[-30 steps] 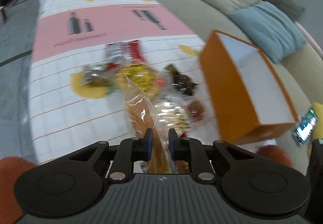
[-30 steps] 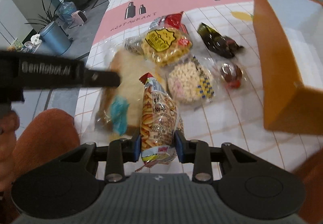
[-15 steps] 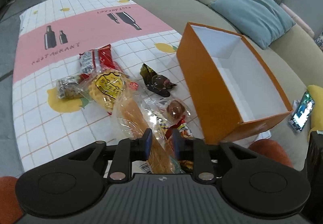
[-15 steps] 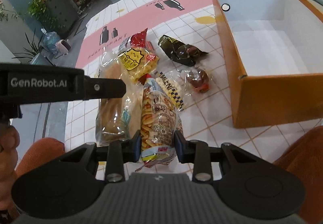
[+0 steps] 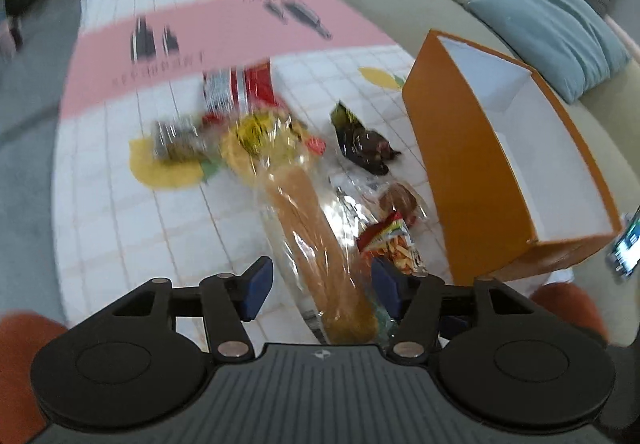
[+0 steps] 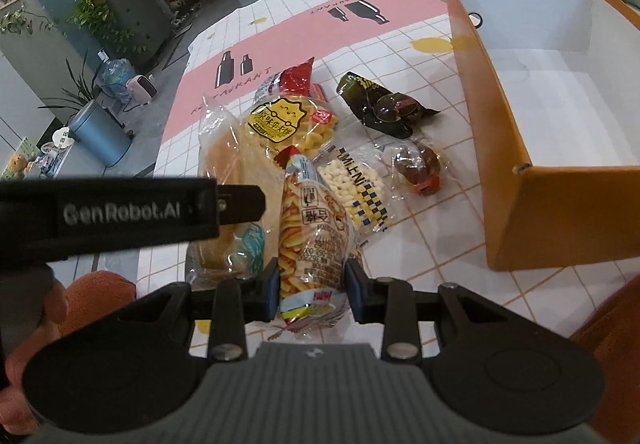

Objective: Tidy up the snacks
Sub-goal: 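Lift and carry the bread slice and stick-snack bag over the orange box with both tools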

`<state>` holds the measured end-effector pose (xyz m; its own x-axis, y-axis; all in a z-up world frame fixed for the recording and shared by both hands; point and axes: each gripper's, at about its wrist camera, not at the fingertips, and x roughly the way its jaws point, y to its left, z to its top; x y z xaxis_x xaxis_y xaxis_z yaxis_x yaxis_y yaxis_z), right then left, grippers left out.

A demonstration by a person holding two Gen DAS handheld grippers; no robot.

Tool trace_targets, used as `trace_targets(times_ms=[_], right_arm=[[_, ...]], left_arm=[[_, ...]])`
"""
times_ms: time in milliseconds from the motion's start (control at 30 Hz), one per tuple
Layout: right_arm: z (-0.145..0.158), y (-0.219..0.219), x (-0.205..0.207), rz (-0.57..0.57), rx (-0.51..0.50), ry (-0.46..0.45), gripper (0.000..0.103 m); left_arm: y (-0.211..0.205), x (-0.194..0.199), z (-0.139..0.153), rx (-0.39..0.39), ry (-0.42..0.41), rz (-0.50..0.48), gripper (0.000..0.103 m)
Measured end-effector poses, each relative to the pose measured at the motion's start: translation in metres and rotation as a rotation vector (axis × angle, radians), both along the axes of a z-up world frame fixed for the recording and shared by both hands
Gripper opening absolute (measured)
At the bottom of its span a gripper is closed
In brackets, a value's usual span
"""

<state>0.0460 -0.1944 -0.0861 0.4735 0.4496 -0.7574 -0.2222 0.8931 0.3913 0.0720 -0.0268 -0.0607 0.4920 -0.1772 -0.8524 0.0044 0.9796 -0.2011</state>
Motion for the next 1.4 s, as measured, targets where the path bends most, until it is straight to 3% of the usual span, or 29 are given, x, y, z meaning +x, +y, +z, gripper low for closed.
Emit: trace_targets(times_ms=[167, 333, 433, 667, 867, 1167, 1400], right_arm=[[-0.003, 0.005, 0.001, 0.007, -0.052, -0.008, 0.032], [-0.005, 0.000, 0.001, -0.005, -0.060, 0.008, 0.032], [-0.004, -0.001, 0.001, -0.009, -0.072, 0.010, 0.032], [0.005, 0.003, -0.005, 0.012, -0.081, -0.001, 0.032], [0.031, 0.007, -0.016, 0.032, -0.082, -0.083, 0.031], [0.078, -0.010, -0.019, 0.007, -0.064, -0.202, 0.031], [0.116, -0.041, -0.003, -0.046, -0.101, -0.291, 0.031]], left_arm=[[0.008, 0.008, -0.012, -0.037, 0.052, 0.045, 0.067], [0.014, 0.009, -0.018, 0.016, 0.083, 0.069, 0.039], [0.022, 0.007, -0.021, 0.011, 0.094, 0.080, 0.033], [0.030, -0.009, -0.007, -0.001, 0.056, 0.059, 0.028], [0.031, -0.022, 0.015, -0.042, -0.001, 0.033, 0.028], [0.024, -0.022, 0.064, -0.106, -0.115, -0.010, 0.027], [-0.008, -0.005, 0.107, -0.138, -0.226, -0.103, 0.027]])
